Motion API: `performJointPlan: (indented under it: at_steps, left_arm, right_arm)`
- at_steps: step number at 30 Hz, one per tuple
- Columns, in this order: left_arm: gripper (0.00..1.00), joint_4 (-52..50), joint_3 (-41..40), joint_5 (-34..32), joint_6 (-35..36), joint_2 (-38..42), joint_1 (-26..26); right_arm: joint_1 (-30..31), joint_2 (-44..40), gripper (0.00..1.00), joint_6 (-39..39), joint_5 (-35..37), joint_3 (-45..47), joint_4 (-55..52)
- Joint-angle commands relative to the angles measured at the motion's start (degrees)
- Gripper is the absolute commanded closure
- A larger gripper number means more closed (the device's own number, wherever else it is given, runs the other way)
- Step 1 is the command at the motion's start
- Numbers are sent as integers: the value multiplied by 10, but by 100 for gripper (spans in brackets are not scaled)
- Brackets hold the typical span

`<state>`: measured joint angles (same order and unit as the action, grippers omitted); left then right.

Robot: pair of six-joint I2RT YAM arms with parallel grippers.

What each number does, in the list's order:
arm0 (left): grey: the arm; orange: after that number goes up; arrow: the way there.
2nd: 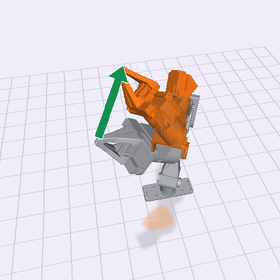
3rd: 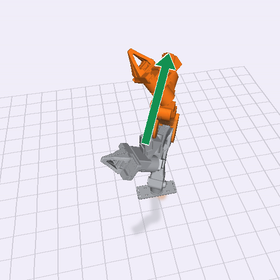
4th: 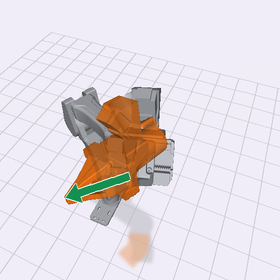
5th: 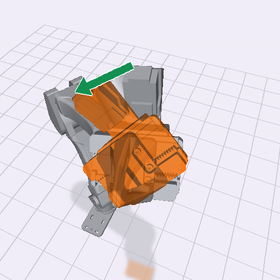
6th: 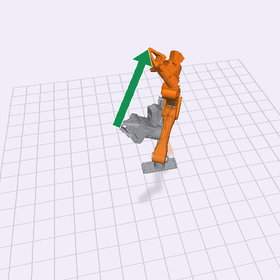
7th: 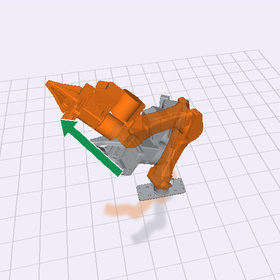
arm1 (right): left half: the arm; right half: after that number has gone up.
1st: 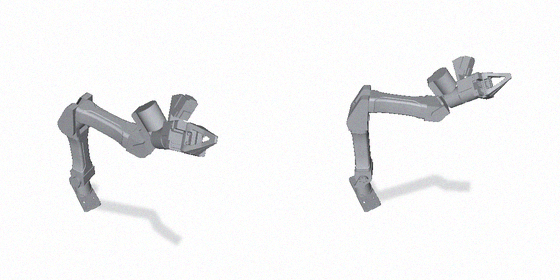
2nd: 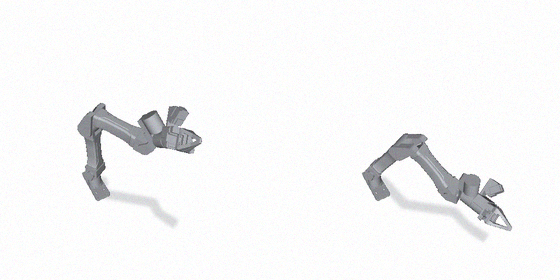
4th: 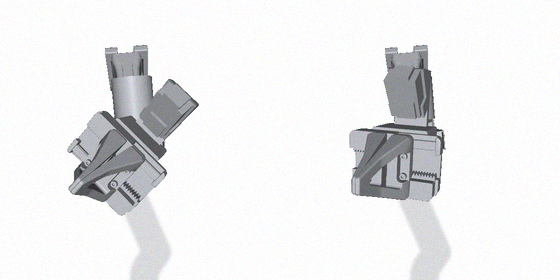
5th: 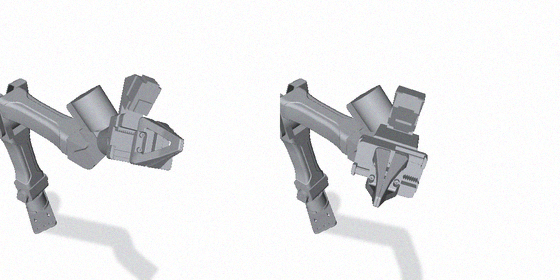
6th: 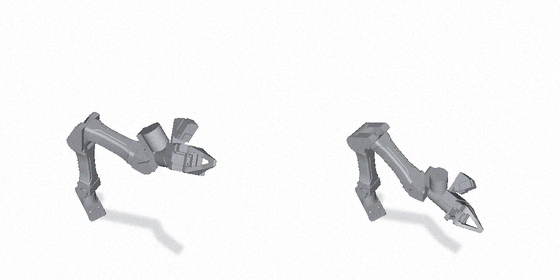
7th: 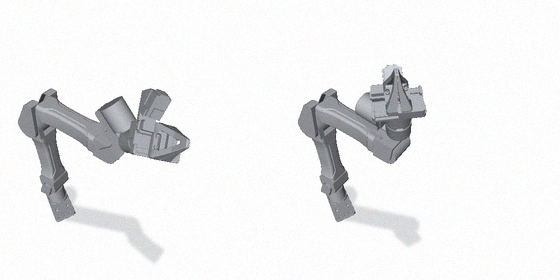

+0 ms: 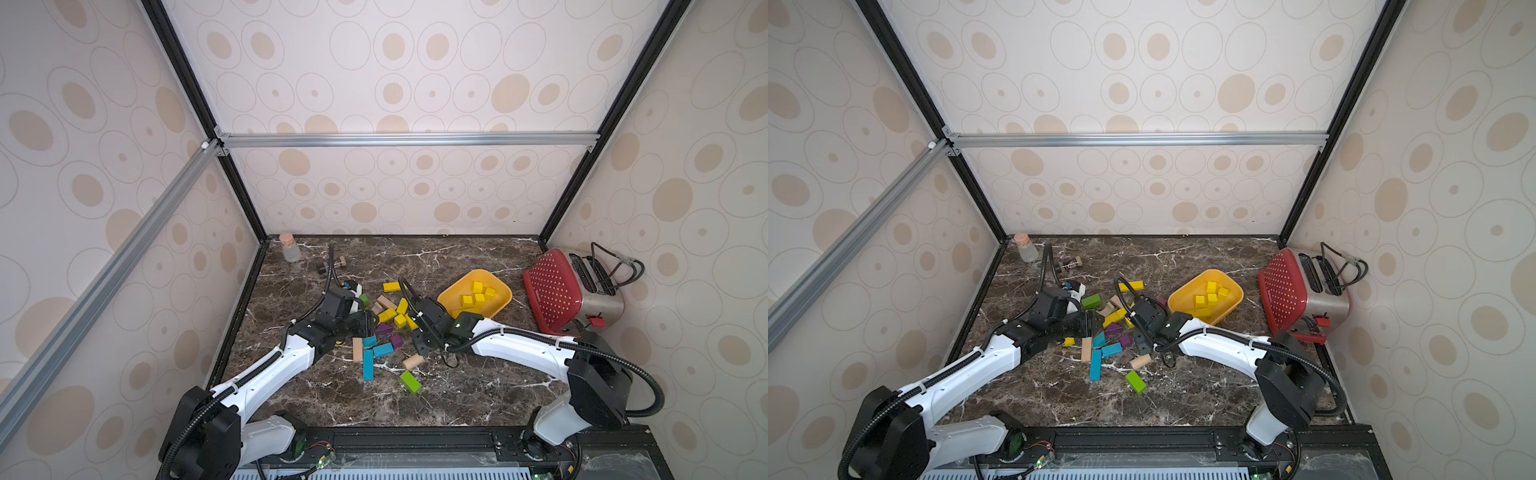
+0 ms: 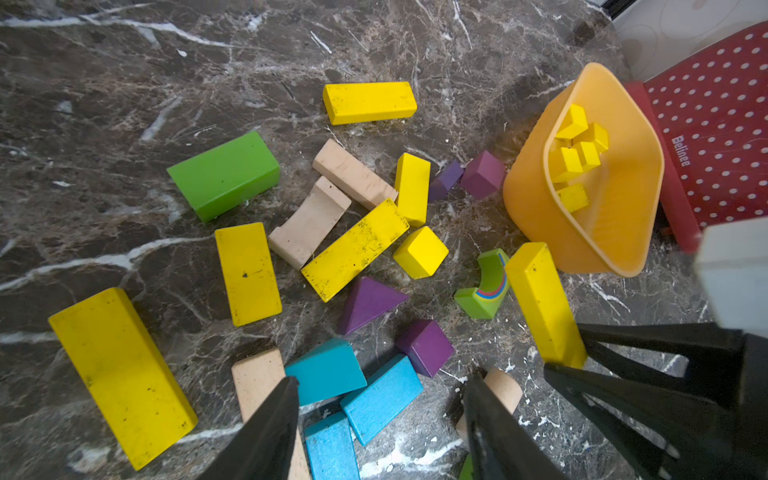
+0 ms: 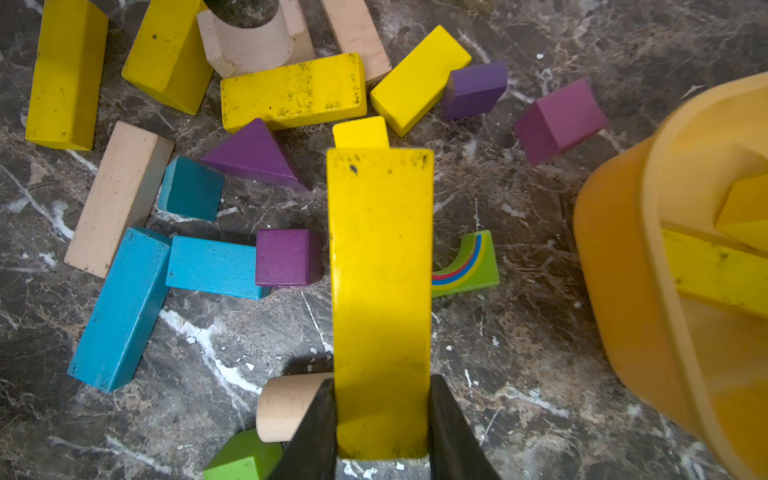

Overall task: Pick out the yellow building blocks
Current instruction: Pick up the building block from the center of the board.

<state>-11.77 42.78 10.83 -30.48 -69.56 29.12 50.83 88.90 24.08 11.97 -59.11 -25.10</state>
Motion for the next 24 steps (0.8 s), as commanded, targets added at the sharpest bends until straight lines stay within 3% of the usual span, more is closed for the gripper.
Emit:
performJointPlan:
  at_steps: [1, 7, 15, 24]
  left_arm:
    - [37, 19, 34, -9, -8, -22, 11]
    - [37, 20, 73, -16, -3, -64, 34]
    - [38, 25, 170, 12, -16, -131, 52]
    - [38, 31, 250, 27, 30, -206, 54]
  right_arm:
    - [-20, -33, 100, -10, 8, 22, 12]
    - [-55, -77, 100, -28, -1, 59, 37]
    - [-117, -100, 100, 13, -58, 53, 12]
    - [-158, -93, 100, 19, -71, 30, -39]
